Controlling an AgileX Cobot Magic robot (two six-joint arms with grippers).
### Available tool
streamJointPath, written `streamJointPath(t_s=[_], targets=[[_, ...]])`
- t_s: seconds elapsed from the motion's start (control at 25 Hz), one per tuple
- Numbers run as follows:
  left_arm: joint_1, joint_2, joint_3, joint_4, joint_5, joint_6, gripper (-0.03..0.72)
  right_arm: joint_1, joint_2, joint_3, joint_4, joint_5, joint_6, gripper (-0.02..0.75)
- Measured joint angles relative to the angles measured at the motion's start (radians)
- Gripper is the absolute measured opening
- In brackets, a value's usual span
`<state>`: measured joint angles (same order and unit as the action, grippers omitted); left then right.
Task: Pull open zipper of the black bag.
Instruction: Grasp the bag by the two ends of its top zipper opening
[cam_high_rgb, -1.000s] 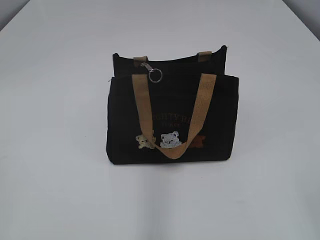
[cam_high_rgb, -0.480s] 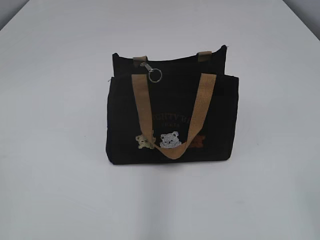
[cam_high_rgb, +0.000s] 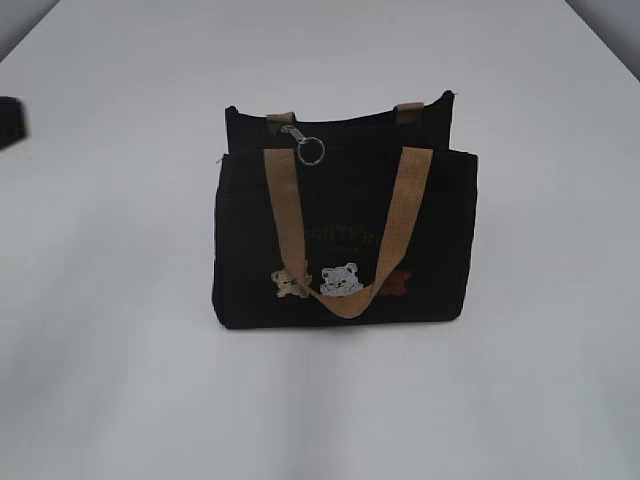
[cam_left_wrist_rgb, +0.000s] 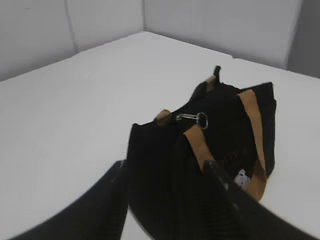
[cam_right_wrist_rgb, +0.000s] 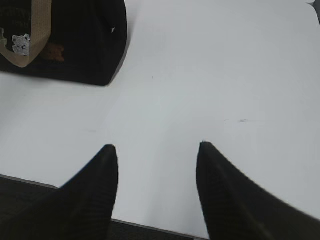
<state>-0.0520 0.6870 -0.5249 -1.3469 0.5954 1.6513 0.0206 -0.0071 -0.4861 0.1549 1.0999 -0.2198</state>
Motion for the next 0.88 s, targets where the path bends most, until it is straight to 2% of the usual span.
streamJointPath(t_s=[0.08,0.16,0.2,0.4,0.64,0.76,0.88], targets=[[0.000,0.227,0.000,-0.206,0.075,0.381,0.364,0.000,0.000,0.000,0.000,0.000,0.000,0.400],[0.000,0.393,-0.004,-0.319,0.169,0.607,0.367,0.000,0.000,0.000,0.000,0.000,0.000,0.400],[-0.001,0.471,-0.011,-0.343,0.208,0.672,0.367,0.000,0.000,0.000,0.000,0.000,0.000,0.400],[-0.016,0.742,-0.074,-0.379,0.248,0.775,0.386,0.000,0.000,0.000,0.001,0.000,0.000,0.400],[-0.128,0.934,-0.163,-0.382,0.133,0.819,0.452,0.000,0.007,0.000,0.012,-0.001,-0.012,0.400],[-0.172,1.033,-0.234,-0.382,0.123,0.820,0.461,0.000,0.090,-0.011,0.087,-0.017,-0.088,0.400],[-0.215,1.114,-0.311,-0.382,0.125,0.812,0.442,0.000,0.239,-0.027,0.251,-0.134,-0.269,0.400]])
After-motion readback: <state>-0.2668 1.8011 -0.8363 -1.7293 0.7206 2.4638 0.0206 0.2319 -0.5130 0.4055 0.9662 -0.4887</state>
